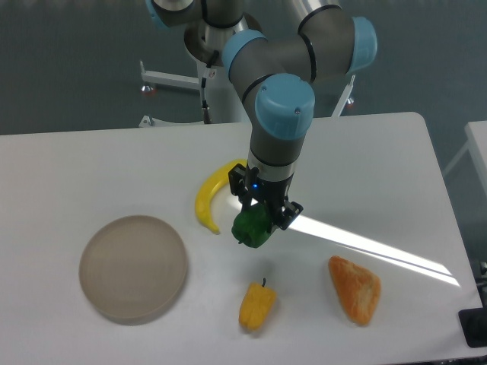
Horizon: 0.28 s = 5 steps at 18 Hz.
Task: Pick up the green pepper from the plate
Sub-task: 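Lift the green pepper up off the plate toward the banana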
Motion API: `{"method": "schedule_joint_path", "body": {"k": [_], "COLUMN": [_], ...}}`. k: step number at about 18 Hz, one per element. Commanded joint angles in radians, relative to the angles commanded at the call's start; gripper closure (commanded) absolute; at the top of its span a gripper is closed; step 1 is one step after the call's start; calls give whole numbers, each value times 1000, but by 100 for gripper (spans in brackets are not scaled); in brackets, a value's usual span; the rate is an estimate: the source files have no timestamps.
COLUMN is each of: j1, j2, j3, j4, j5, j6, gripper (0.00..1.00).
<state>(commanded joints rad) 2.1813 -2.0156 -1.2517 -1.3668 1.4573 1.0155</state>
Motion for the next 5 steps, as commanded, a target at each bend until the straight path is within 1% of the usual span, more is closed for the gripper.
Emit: {"method": "schedule_joint_path", "body": {"k": [5], "j1": [2], "j2": [-3], "j3": [-3], "j4": [3], "j5": [0], "j6": [9], "gripper": [63]}}
